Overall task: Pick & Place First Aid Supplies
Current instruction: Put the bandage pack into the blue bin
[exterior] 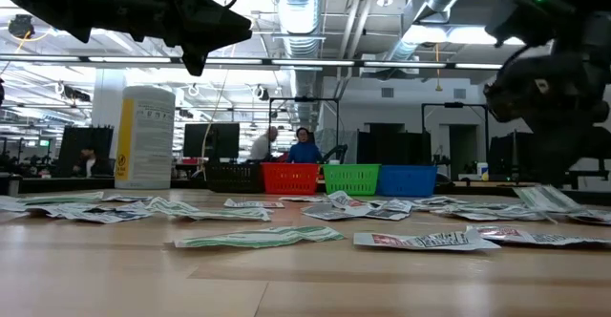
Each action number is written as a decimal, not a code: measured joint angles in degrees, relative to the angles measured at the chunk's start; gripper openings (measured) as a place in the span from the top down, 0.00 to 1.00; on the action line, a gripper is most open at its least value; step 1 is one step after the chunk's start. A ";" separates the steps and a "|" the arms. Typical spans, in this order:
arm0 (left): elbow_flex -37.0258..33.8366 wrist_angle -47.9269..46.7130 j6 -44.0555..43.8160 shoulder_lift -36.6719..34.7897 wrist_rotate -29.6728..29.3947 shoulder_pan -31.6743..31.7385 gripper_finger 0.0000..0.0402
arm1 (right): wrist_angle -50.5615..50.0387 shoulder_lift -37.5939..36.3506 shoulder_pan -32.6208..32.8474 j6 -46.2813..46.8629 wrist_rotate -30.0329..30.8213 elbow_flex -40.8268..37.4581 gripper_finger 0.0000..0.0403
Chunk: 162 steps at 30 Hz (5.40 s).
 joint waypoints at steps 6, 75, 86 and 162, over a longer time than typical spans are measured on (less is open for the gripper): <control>0.00 -0.14 0.00 0.00 0.00 0.00 0.81 | -0.01 0.00 0.03 -1.65 0.12 2.39 1.00; 0.00 -0.20 -0.22 0.00 -0.63 0.00 0.81 | 11.62 24.99 14.04 -53.21 7.45 9.35 0.58; 0.00 -0.22 -0.15 0.00 -0.63 0.00 0.81 | 10.59 24.87 14.00 -53.19 7.11 9.69 0.70; 0.00 -0.05 -0.44 -0.15 0.26 1.98 0.81 | 5.69 15.69 -7.28 -58.29 32.70 23.14 1.00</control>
